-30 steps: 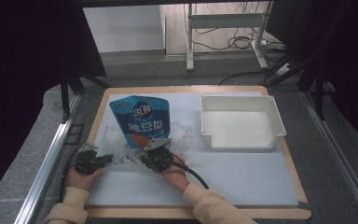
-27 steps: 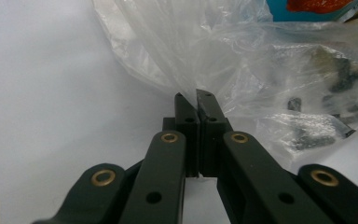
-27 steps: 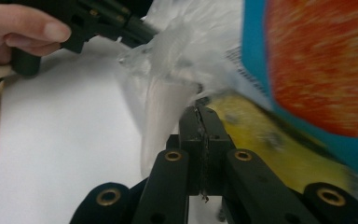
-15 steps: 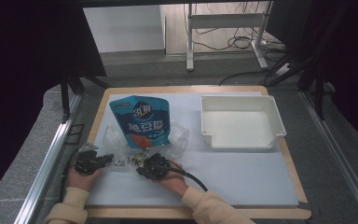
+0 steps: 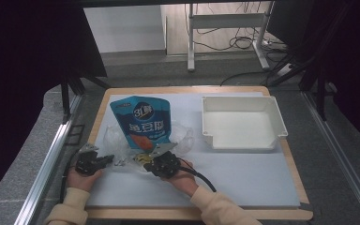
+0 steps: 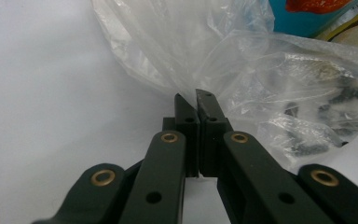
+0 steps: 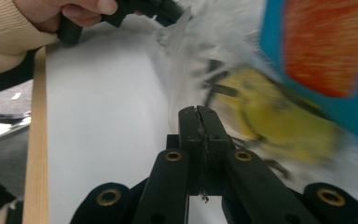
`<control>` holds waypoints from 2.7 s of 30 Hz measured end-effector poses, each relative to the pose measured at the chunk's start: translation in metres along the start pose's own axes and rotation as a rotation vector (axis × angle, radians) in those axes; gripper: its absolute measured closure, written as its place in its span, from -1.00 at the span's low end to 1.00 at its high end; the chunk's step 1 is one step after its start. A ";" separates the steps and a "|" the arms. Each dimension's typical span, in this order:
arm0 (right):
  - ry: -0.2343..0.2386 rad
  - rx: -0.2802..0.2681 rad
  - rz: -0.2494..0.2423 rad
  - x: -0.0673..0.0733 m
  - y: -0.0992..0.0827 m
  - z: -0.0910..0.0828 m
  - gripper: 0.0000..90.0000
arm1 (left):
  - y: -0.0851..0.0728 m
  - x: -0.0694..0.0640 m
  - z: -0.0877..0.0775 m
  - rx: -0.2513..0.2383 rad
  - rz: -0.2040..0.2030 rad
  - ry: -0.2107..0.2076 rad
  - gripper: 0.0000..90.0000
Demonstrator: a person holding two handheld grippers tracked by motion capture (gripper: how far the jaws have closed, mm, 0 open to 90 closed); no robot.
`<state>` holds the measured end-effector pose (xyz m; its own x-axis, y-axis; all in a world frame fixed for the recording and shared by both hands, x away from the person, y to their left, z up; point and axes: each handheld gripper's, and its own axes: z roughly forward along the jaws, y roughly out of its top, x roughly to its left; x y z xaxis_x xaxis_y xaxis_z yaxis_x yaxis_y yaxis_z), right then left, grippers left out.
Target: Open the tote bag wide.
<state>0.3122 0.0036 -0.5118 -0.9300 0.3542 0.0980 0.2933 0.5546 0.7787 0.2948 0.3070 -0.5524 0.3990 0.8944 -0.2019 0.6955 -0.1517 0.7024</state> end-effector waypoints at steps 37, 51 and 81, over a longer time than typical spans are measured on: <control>-0.211 0.030 0.164 -0.069 -0.032 -0.043 0.97 | 0.000 -0.001 0.000 0.003 0.008 0.002 0.97; -0.226 -0.014 0.149 -0.065 -0.025 -0.052 0.97 | 0.001 -0.001 0.000 0.003 0.009 0.001 0.97; -0.271 -0.139 0.161 -0.082 0.036 -0.071 0.97 | 0.000 -0.002 0.001 -0.003 0.006 0.001 0.97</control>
<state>0.3833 -0.0586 -0.4478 -0.7764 0.6261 0.0725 0.3811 0.3746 0.8452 0.2945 0.3050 -0.5525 0.4025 0.8940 -0.1967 0.6912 -0.1559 0.7056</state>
